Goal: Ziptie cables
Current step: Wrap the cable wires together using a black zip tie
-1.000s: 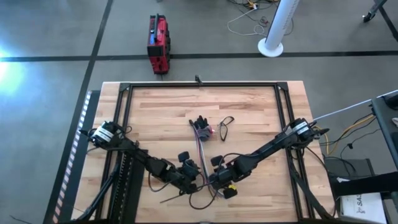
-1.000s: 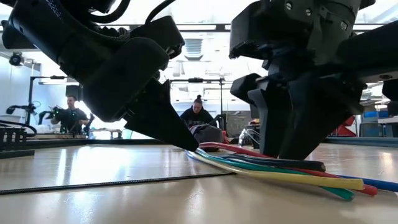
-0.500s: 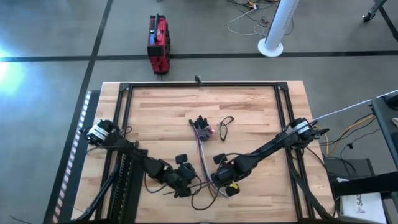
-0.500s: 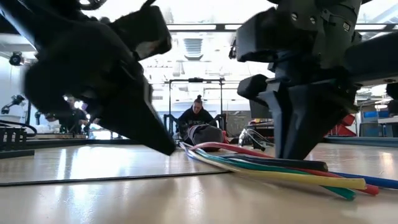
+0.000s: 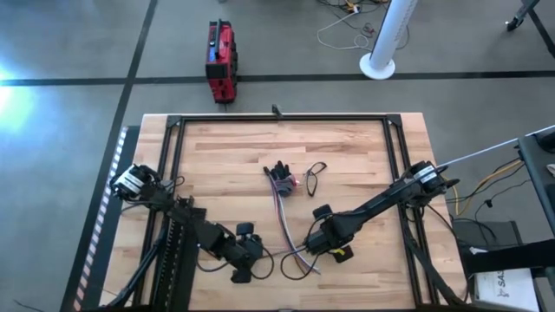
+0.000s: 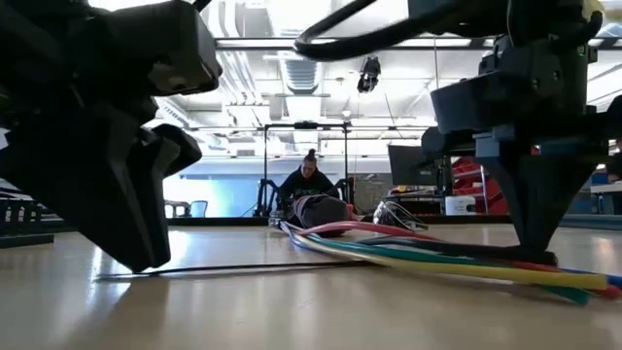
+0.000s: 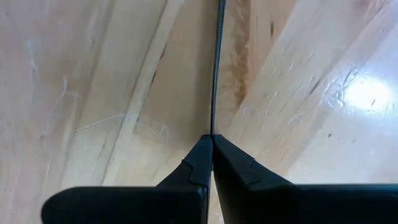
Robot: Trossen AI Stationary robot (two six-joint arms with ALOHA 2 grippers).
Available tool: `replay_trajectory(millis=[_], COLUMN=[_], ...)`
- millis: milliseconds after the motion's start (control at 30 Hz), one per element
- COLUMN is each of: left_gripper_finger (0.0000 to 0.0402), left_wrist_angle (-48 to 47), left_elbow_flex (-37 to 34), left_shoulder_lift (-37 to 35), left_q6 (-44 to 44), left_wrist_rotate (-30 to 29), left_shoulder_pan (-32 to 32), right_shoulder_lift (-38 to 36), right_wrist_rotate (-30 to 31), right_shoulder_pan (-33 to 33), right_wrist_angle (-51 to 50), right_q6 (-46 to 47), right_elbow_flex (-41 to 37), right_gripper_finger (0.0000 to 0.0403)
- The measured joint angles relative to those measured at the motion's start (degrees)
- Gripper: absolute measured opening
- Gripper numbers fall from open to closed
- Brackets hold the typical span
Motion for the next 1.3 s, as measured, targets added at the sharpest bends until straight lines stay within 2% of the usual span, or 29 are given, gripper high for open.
replay_trajectory(millis=[667, 1167, 1300], left_gripper_finger=[0.0059, 0.0059, 0.0059], left_wrist_angle=[-0.27, -1.92, -2.19], left_elbow_flex=[0.00, 0.00, 0.00], left_shoulder_lift=[0.00, -1.67, -3.03], left_q6=[0.14, 0.10, 0.01], left_wrist_rotate=[-0.26, -0.23, -0.22], left_shoulder_pan=[0.02, 0.02, 0.02], right_shoulder_lift=[0.04, -0.11, -0.12], right_wrist_rotate=[0.00, -0.02, -0.02], right_shoulder_pan=[0.00, 0.04, 0.04], right_wrist_angle=[-0.40, -3.60, -3.64], right_q6=[2.06, 3.13, 3.16], right_elbow_flex=[0.09, 3.80, 3.80], right_gripper_finger=[0.0000, 0.0000, 0.0013])
